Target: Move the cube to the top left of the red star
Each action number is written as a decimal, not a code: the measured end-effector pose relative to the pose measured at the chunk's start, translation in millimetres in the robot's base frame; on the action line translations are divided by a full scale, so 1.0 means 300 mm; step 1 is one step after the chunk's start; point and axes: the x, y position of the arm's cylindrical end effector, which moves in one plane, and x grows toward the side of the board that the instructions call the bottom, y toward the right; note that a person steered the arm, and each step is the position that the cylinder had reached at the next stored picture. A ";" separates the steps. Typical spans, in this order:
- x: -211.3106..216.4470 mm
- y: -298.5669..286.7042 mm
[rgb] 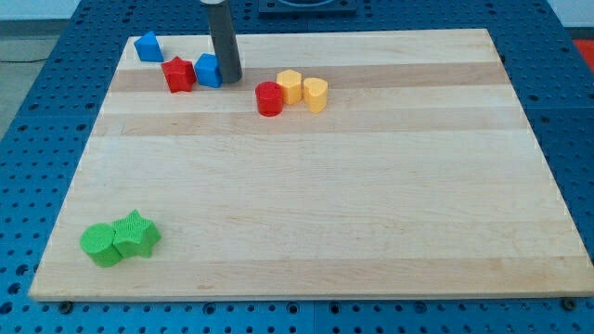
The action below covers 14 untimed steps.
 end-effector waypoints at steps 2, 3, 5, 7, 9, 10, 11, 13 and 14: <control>-0.078 -0.025; -0.048 0.082; 0.064 0.031; -0.024 -0.038; -0.073 -0.034; -0.103 -0.054; -0.105 -0.110; -0.105 -0.209; -0.105 -0.259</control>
